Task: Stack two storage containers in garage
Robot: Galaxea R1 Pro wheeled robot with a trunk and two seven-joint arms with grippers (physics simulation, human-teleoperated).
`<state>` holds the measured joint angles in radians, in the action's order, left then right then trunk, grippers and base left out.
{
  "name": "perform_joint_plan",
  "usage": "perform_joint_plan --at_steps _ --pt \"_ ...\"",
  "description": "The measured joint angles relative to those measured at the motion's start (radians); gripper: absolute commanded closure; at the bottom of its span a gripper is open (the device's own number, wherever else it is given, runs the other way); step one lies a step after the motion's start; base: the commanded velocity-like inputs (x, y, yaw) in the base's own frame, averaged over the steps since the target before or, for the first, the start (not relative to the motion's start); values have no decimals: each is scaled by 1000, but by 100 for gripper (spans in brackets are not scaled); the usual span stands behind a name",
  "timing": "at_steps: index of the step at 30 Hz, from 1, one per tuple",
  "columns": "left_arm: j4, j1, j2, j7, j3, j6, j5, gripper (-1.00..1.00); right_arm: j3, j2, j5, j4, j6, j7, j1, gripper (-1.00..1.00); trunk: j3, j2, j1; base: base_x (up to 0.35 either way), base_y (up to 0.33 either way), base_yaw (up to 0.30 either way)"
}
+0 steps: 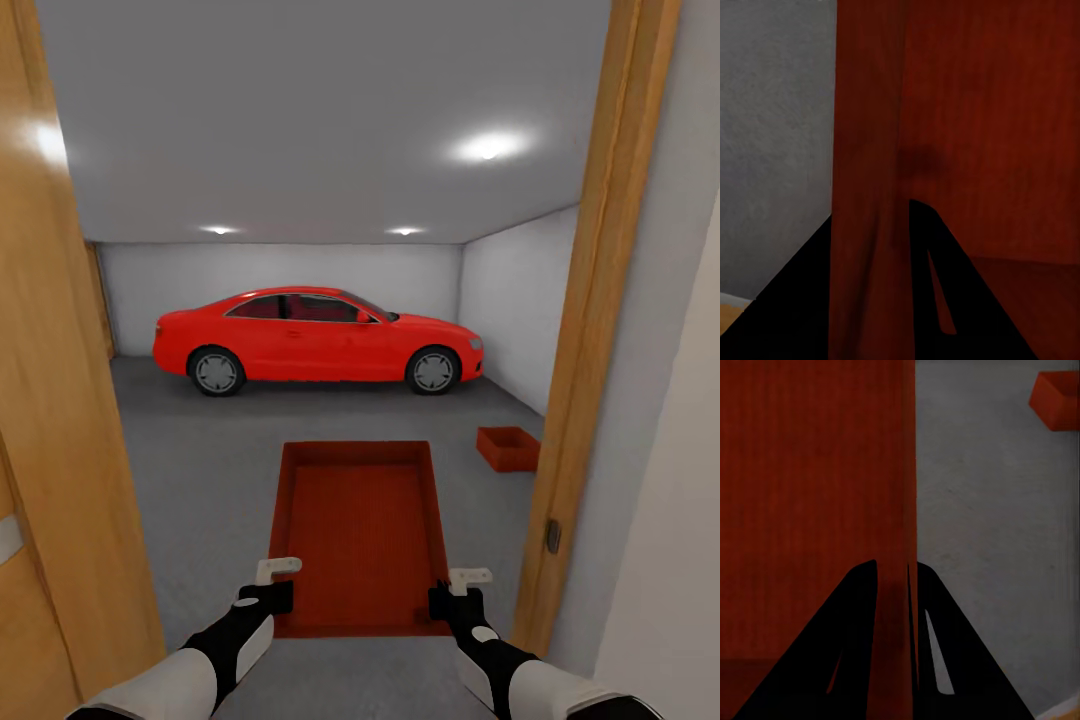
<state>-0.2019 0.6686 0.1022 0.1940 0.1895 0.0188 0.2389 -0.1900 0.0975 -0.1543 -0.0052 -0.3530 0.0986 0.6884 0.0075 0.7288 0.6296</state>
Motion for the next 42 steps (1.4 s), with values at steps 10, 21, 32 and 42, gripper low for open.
perform_joint_plan --at_steps 10,21,32,42 --pt "-2 0 0 1 2 2 1 100 2 0 1 0 1 0 0 100 0 0 0 19 17 -17" --pt "-1 0 0 1 1 2 1 100 1 0 1 0 1 0 0 100 0 0 0 61 0 0" --pt "-1 0 0 1 1 1 1 100 1 0 1 0 1 0 0 100 0 0 0 277 0 0" --pt "-2 0 0 1 2 3 2 100 1 0 0 1 1 0 0 100 0 0 0 129 0 101"
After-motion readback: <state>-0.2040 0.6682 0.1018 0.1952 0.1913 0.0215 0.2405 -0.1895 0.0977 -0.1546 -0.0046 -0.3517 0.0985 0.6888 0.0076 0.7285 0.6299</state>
